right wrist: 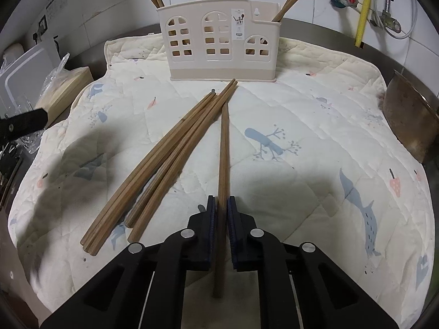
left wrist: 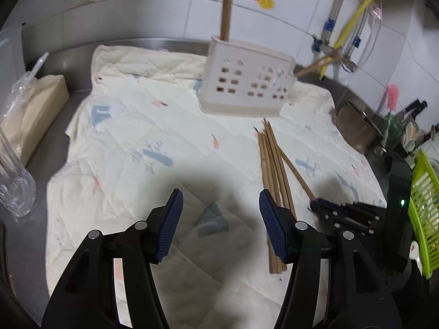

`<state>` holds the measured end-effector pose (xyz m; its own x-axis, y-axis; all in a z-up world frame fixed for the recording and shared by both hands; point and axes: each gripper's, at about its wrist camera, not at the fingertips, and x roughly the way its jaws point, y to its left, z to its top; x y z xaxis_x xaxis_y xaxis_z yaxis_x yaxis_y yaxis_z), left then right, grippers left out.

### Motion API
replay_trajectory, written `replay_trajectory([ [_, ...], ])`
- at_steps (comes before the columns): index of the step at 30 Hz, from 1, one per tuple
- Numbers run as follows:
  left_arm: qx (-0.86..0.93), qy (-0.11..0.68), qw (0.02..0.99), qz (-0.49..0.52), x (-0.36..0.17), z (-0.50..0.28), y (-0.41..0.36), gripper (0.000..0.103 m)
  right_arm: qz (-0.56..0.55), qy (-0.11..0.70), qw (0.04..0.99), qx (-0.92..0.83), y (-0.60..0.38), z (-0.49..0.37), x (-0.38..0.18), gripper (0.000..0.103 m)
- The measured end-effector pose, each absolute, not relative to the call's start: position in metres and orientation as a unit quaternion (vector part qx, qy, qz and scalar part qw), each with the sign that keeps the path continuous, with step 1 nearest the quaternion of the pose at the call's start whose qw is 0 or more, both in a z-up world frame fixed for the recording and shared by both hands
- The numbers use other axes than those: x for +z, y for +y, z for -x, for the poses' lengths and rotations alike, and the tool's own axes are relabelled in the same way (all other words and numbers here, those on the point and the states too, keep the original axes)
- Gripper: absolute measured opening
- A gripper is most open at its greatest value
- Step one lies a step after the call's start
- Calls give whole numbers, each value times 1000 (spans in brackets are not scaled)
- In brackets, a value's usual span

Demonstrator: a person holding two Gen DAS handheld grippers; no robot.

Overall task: Organize utensils
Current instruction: 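Lower both tools to the chopstick pile and close each on a chopstick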

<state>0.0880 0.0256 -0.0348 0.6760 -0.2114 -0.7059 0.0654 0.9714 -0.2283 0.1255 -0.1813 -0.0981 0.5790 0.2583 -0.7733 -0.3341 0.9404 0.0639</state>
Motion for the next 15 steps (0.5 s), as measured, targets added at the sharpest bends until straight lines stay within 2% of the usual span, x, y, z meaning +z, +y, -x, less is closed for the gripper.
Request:
replay_trajectory([
  [7, -115, 439, 885, 106, -67, -92, -5, 56, 47, 423, 891, 159, -188, -123, -95, 7],
  [9, -123, 448, 878, 111, -74, -94, -12, 44, 46, 423, 891, 159, -191, -122, -94, 7],
  [15, -125, 476, 862, 124, -93, -106, -27, 25, 41, 426, 889, 163, -197, -121, -95, 7],
])
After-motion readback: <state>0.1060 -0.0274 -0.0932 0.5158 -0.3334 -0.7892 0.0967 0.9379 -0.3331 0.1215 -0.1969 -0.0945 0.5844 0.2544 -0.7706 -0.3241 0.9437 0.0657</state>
